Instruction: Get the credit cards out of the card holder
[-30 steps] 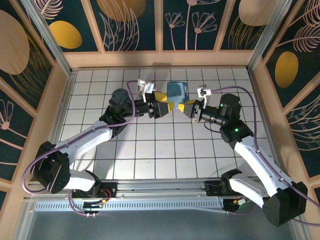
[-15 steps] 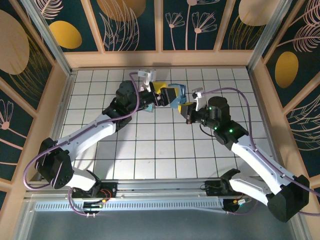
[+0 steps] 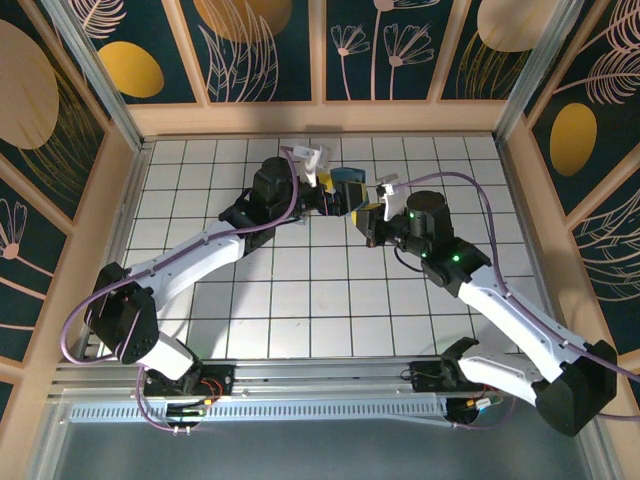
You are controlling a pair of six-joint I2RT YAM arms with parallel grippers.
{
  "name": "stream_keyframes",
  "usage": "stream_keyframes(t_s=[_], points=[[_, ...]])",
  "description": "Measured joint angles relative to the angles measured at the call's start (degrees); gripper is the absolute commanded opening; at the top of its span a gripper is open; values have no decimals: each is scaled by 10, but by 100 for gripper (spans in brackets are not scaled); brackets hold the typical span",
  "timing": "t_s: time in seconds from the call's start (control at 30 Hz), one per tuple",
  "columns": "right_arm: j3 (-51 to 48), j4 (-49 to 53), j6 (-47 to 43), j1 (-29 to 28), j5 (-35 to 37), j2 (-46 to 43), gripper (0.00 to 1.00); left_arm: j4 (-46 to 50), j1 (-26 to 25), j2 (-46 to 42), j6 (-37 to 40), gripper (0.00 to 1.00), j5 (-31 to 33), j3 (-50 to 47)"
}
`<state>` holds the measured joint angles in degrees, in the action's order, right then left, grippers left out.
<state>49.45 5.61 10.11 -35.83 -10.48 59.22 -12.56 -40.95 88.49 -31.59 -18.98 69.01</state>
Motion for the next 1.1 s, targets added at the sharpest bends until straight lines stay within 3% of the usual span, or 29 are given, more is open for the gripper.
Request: stream_keyframes(t_s=[0.07, 0.2, 0.4, 0.47, 0.67, 0.73, 1.1], points=[[3, 1, -5, -5, 2, 8, 0, 0, 0, 2, 0, 93, 0, 0], [4, 5, -11, -10, 6, 15, 0, 2, 0, 2, -1, 71, 3, 0], [5, 8, -13, -12, 18, 12, 0, 0, -1, 2, 0, 54, 11, 0], [5, 7, -13, -13, 20, 9, 6, -5, -1, 2, -1, 47, 9, 0], [-2, -7, -18, -12, 16, 3, 35, -23, -1, -1, -3, 29, 0, -7], [-10, -27, -17, -9, 10, -2, 36, -26, -1, -6, -4, 22, -1, -14], [-49, -120, 8, 44, -77, -40, 40, -61, -1, -49, -12, 23, -2, -45]])
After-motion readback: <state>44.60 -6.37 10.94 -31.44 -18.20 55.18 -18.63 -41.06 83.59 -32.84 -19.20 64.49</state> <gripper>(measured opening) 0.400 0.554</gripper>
